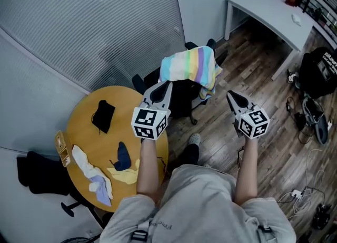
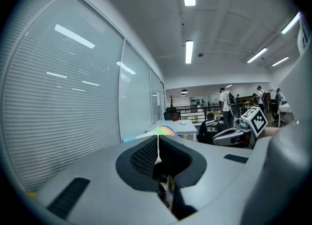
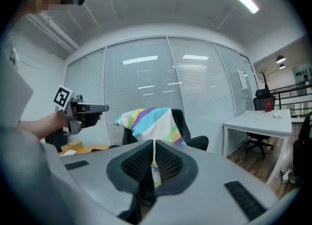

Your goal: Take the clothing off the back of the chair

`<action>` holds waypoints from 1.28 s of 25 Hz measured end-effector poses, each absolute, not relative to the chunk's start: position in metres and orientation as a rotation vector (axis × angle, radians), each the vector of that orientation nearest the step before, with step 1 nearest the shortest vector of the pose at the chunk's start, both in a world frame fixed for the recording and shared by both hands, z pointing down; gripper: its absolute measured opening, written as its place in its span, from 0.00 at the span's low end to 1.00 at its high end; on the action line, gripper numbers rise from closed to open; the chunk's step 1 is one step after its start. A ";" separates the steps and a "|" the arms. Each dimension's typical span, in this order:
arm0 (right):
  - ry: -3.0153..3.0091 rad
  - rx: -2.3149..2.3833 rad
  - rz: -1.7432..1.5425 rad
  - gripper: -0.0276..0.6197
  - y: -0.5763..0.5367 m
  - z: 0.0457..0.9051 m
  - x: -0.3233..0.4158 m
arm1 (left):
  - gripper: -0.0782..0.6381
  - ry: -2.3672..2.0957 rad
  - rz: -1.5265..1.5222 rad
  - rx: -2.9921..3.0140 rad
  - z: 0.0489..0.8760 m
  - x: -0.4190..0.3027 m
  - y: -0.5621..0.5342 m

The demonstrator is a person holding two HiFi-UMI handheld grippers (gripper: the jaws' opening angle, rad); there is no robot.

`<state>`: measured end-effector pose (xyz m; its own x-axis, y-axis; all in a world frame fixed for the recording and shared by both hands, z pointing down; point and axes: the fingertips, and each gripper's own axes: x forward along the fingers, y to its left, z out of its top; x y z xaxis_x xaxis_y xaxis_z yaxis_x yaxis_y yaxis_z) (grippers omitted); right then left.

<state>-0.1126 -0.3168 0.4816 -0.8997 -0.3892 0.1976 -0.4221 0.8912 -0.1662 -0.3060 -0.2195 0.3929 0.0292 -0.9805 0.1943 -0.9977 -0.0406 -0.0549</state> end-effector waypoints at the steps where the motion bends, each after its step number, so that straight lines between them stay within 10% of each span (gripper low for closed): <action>1: -2.889 0.627 0.286 0.09 -0.325 0.481 -0.113 | 0.15 -2.090 0.294 2.214 0.386 -0.312 -0.228; 9: -2.894 0.520 0.222 0.09 -0.362 0.471 -0.140 | 0.16 -1.796 0.471 2.474 0.365 -0.341 -0.295; 12: -2.909 0.385 0.253 0.10 -0.359 0.473 -0.153 | 0.30 -1.639 0.618 2.553 0.369 -0.339 -0.314; 20: -2.898 0.128 0.306 0.52 -0.359 0.480 -0.179 | 0.62 -0.881 0.671 2.646 0.406 -0.311 -0.329; 32: -2.947 -0.025 0.567 0.63 -0.351 0.490 -0.239 | 0.65 -0.643 0.867 2.562 0.448 -0.287 -0.328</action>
